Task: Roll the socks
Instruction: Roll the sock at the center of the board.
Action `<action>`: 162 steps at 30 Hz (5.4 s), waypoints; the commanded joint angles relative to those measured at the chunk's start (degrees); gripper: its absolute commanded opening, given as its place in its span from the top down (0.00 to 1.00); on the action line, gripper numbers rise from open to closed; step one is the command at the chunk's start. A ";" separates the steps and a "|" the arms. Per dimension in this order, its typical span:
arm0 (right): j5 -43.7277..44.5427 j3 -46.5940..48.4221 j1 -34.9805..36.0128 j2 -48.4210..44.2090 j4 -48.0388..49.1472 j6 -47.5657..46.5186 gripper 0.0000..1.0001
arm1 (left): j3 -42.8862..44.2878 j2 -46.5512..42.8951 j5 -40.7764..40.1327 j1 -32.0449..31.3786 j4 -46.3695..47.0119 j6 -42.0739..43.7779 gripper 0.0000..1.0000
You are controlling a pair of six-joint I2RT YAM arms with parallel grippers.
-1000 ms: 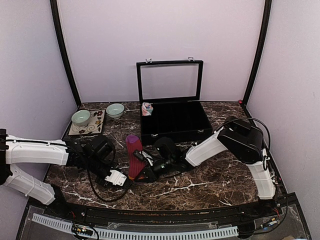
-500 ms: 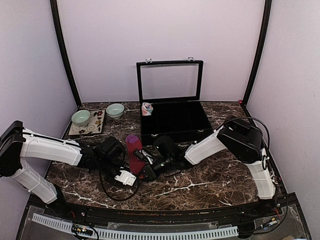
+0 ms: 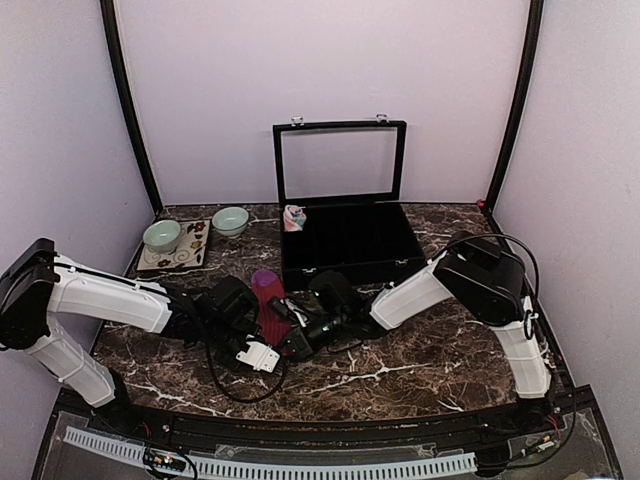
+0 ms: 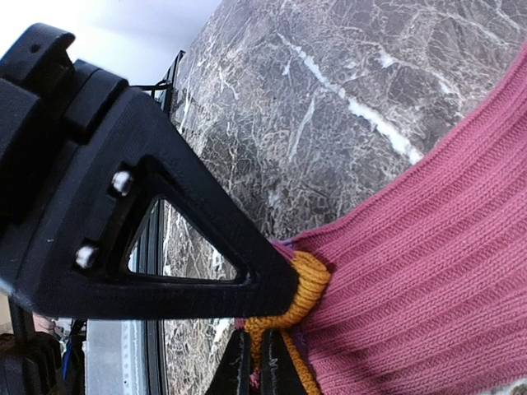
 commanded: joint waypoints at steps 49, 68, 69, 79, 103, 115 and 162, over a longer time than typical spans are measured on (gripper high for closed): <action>70.08 -43.93 17.99 -56.15 6.12 -28.22 0.01 | 26.75 31.61 35.02 10.31 -46.02 -7.23 0.97; 50.81 -20.41 23.72 -22.72 6.20 -54.88 0.56 | 33.37 40.35 31.97 12.98 -47.97 -11.01 0.94; 49.65 -18.87 23.43 -21.58 6.46 -55.01 0.58 | 33.35 40.48 32.00 12.95 -47.82 -11.60 0.94; 50.42 -16.31 22.13 -15.72 10.09 -53.47 0.61 | 32.17 40.17 31.73 12.98 -47.23 -12.52 0.94; 47.90 -19.09 20.29 -10.92 9.78 -43.32 0.93 | 31.83 35.05 33.29 12.98 -45.09 -13.39 0.87; 43.40 -18.13 18.64 -9.48 1.55 -35.47 1.00 | 16.21 8.83 22.16 16.07 -24.46 -23.86 0.70; 12.14 -4.41 1.91 -1.37 -20.31 2.03 1.00 | -18.51 -17.42 4.58 -7.32 23.14 1.26 0.32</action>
